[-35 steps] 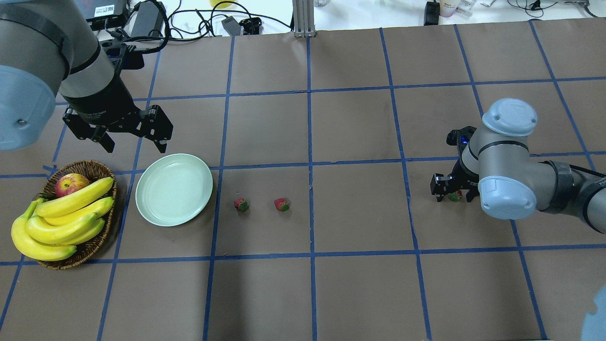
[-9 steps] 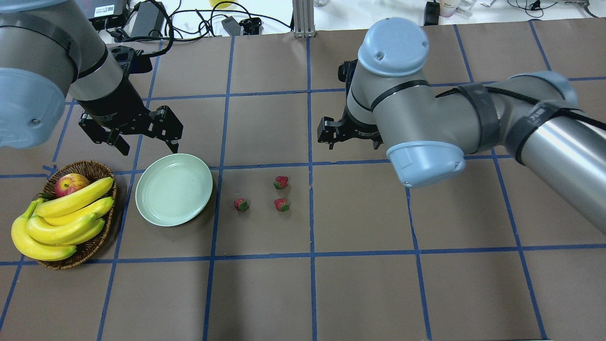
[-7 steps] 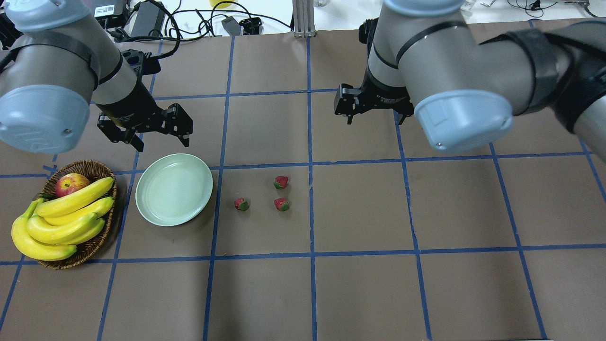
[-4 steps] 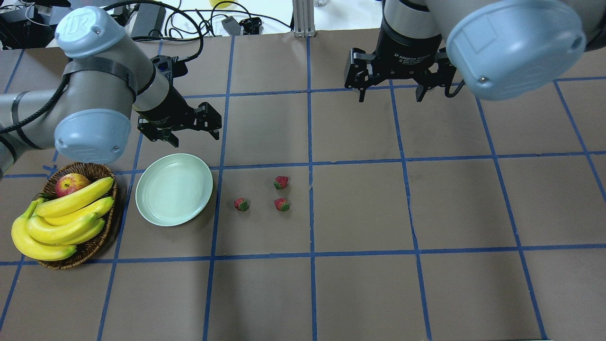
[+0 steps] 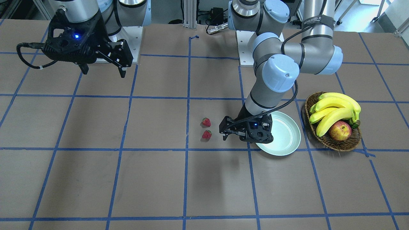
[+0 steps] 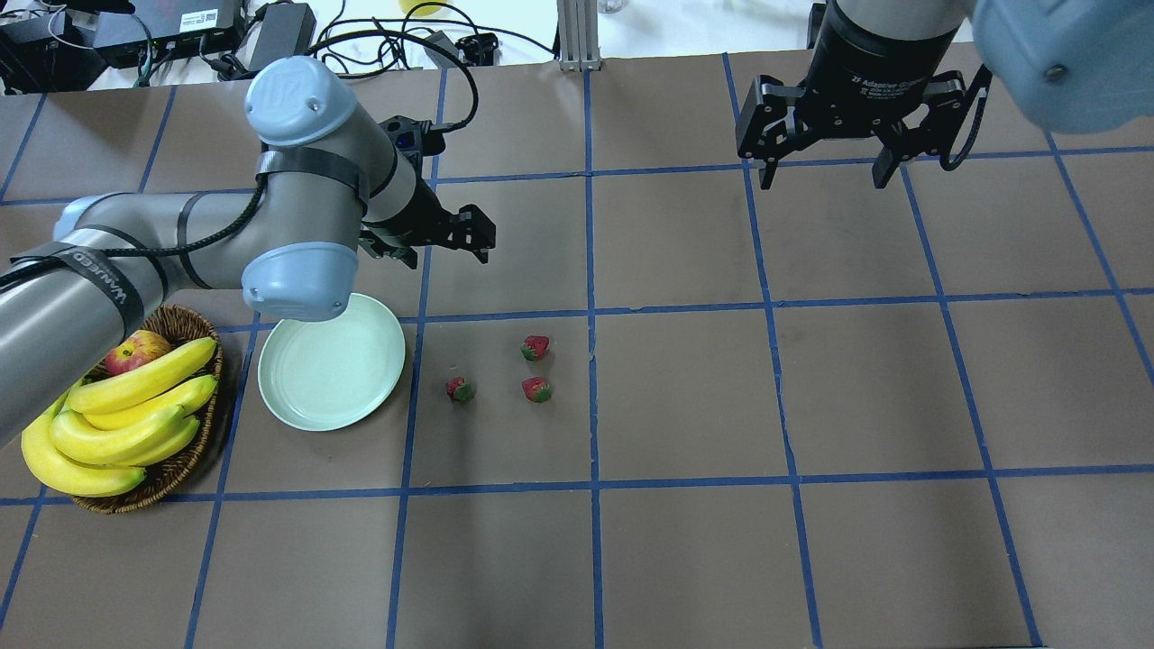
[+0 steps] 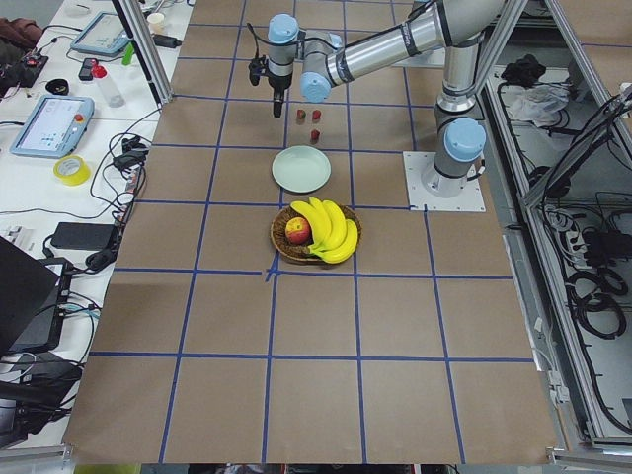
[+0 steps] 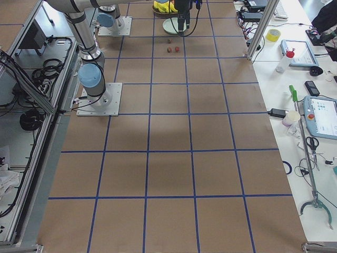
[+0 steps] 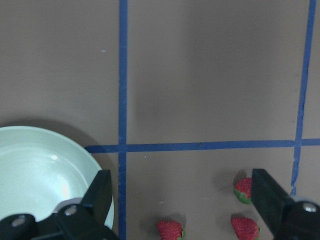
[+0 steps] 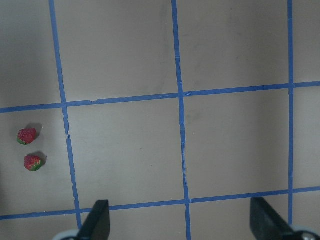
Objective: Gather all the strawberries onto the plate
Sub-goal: 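Lower the left gripper over a strawberry and close on it, then lift the strawberry with the left gripper and move it over the plate, then lower the strawberry onto the plate and open the left gripper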
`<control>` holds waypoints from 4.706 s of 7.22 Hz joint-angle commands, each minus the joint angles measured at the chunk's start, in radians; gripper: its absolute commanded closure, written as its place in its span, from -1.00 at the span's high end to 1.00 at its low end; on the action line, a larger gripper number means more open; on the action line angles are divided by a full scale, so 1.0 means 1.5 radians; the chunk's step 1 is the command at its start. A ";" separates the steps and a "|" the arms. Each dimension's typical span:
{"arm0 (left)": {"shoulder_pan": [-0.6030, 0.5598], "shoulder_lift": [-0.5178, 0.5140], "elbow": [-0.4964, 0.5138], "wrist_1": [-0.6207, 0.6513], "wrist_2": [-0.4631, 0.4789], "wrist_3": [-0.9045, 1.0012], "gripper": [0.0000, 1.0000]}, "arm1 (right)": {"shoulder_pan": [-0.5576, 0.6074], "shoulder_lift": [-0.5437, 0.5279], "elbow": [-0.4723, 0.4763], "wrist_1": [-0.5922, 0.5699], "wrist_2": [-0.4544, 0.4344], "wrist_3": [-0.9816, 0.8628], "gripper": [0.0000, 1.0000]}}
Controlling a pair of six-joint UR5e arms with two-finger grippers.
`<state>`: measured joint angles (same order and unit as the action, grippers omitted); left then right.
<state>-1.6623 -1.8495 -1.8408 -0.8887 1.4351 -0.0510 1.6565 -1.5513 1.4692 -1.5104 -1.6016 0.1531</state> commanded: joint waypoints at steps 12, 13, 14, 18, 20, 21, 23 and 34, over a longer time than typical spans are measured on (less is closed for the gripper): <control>-0.060 -0.092 -0.062 0.037 -0.070 -0.007 0.48 | -0.008 0.005 0.011 -0.076 0.024 -0.054 1.00; -0.060 -0.092 -0.062 0.037 -0.069 -0.007 0.13 | -0.009 0.005 0.013 -0.100 0.022 -0.052 1.00; -0.060 -0.092 -0.060 0.037 -0.068 0.000 -0.55 | -0.009 0.005 0.013 -0.102 0.022 -0.051 1.00; -0.059 -0.078 -0.042 0.057 -0.066 -0.008 -1.00 | -0.007 0.005 0.014 -0.101 0.023 -0.053 1.00; -0.007 -0.058 0.060 -0.054 -0.010 0.008 -1.00 | -0.009 0.004 0.013 -0.100 0.022 -0.058 1.00; 0.037 -0.046 0.085 -0.098 -0.002 0.061 -1.00 | -0.009 0.004 0.013 -0.101 0.022 -0.058 1.00; 0.118 -0.032 0.079 -0.107 0.061 0.190 -1.00 | -0.008 0.003 0.013 -0.103 0.019 -0.059 1.00; 0.234 -0.019 0.000 -0.179 0.084 0.303 1.00 | -0.007 0.002 0.013 -0.101 0.020 -0.058 1.00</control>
<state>-1.2987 -1.8909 -1.8728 -1.1057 1.5616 0.4831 1.6436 -1.5478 1.4882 -1.6624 -1.5729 0.0656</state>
